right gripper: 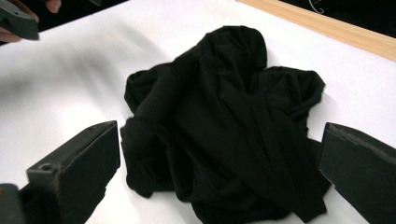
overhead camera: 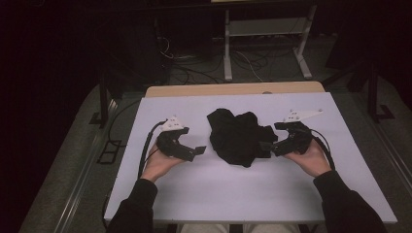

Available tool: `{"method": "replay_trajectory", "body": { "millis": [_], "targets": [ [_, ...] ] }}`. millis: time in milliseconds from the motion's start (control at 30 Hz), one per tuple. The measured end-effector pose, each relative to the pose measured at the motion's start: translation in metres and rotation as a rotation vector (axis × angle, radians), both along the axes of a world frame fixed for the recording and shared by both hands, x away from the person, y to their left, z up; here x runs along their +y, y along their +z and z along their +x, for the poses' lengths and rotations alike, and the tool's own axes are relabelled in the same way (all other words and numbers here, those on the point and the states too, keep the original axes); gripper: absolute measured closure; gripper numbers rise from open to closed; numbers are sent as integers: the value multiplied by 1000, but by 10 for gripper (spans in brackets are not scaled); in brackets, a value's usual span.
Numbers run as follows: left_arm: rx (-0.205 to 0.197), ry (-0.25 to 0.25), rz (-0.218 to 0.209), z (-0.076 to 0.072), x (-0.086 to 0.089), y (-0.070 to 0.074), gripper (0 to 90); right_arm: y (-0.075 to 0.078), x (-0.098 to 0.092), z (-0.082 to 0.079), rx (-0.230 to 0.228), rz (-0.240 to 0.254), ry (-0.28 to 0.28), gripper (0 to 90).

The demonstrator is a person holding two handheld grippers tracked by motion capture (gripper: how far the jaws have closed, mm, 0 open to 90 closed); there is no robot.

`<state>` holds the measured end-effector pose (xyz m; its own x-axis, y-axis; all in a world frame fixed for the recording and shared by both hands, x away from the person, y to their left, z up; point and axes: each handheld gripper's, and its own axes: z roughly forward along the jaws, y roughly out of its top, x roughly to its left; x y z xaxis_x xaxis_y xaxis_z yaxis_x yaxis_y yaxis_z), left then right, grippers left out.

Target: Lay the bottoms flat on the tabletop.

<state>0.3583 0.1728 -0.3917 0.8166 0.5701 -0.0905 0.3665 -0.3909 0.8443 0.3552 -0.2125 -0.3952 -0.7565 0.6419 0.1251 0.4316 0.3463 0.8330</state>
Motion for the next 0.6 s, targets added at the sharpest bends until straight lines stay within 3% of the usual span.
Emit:
{"method": "replay_trajectory", "body": {
  "millis": [433,600],
  "targets": [
    [12,2,-25,16,-10,-9,0,-5,19,13,18,-10,39,0],
    [24,23,-38,23,-8,-15,0,-13,27,17,50,-13,53,6]
  ]
}}
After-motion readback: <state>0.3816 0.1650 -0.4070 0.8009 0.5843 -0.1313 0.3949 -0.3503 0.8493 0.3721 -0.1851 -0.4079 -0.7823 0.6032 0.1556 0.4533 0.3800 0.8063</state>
